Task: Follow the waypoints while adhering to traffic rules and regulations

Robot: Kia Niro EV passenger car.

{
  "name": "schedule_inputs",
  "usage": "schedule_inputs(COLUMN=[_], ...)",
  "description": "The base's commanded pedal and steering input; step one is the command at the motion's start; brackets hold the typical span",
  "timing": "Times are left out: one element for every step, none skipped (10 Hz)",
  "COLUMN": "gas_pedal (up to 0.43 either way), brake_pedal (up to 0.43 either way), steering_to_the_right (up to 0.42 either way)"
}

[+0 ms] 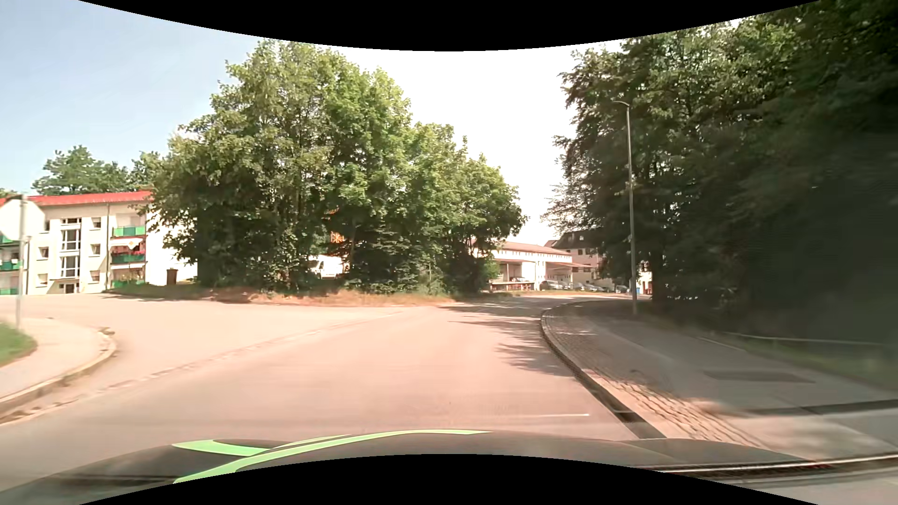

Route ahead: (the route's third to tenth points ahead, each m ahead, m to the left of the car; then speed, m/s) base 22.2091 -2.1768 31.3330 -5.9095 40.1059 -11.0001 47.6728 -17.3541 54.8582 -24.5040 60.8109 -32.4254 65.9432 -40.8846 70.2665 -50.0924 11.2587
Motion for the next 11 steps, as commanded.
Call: schedule_inputs(gas_pedal=[0.047,0.047,0.047,0.047,0.047,0.047,0.047,0.047,0.047,0.047,0.047], brake_pedal=[0.0,0.0,0.0,0.0,0.0,0.0,0.0,0.0,0.0,0.0,0.0], steering_to_the_right=[0.05,0.05,0.052,0.054,0.056,0.057,0.057,0.058,0.058,0.061,0.063])
